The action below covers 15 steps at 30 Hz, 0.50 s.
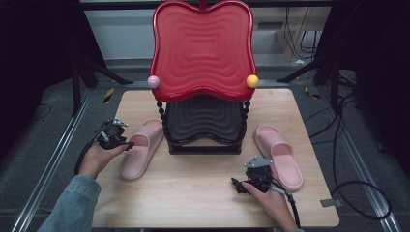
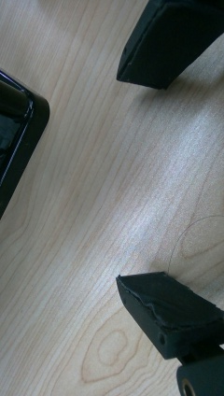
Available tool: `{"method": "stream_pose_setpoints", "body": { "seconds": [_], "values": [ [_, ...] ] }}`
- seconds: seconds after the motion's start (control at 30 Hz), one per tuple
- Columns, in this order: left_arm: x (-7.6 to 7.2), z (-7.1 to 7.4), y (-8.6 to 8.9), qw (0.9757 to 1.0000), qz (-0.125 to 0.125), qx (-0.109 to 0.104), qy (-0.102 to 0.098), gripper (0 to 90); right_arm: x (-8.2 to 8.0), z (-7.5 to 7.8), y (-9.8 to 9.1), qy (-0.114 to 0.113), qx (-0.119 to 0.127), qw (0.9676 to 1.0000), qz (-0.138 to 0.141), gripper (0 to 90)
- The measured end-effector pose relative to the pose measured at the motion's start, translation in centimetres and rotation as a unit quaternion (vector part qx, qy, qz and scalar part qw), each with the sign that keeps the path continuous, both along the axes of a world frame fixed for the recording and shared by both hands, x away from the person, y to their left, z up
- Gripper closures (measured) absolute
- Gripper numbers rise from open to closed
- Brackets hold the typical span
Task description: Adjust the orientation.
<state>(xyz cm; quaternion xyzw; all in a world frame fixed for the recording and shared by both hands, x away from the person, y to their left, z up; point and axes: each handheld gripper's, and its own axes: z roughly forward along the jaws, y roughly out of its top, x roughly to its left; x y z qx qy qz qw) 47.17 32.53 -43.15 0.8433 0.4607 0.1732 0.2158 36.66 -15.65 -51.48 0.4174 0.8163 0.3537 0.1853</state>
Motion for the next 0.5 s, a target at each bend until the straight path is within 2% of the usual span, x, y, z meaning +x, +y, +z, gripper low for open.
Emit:
{"method": "stream_pose_setpoints", "body": {
  "seconds": [0.1, 0.13, 0.3, 0.37, 0.4, 0.47, 0.5],
  "values": [
    [0.6, -0.3, -0.1, 1.0, 0.006, 0.003, -0.003, 64.5, 0.0, 0.0, 0.0, 0.0, 0.0, 1.0, 0.0, 4.0],
    [1.0, -0.6, -0.2, 0.9999, 0.011, 0.004, 0.0, 68.2, 0.0, 0.0, 0.0, 0.0, 0.0, 1.0, 0.0, 4.0],
    [1.4, -1.4, -0.3, 0.9998, 0.015, 0.007, 0.009, 72.6, 0.0, 0.0, 0.0, 0.0, -0.001, 1.0, 0.001, 4.0],
    [1.5, -1.5, -0.3, 0.9997, 0.019, 0.015, 0.005, 79.5, 0.0, 0.0, 0.0, 0.0, 0.0, 1.0, 0.001, 4.0],
    [1.4, -1.5, -0.2, 0.9997, 0.025, 0.007, 0.003, 79.5, 0.0, 0.0, 0.0, 0.0, -0.001, 1.0, 0.001, 4.0],
    [1.1, -1.4, 0.0, 0.9995, 0.031, 0.007, -0.004, 82.4, 0.0, 0.0, 0.0, 0.0, -0.001, 1.0, 0.001, 4.0],
    [0.3, -1.0, 0.5, 0.9991, 0.035, 0.016, -0.018, 83.2, 0.0, 0.0, 0.0, 0.0, -0.001, 1.0, 0.002, 4.0]
  ]
}}
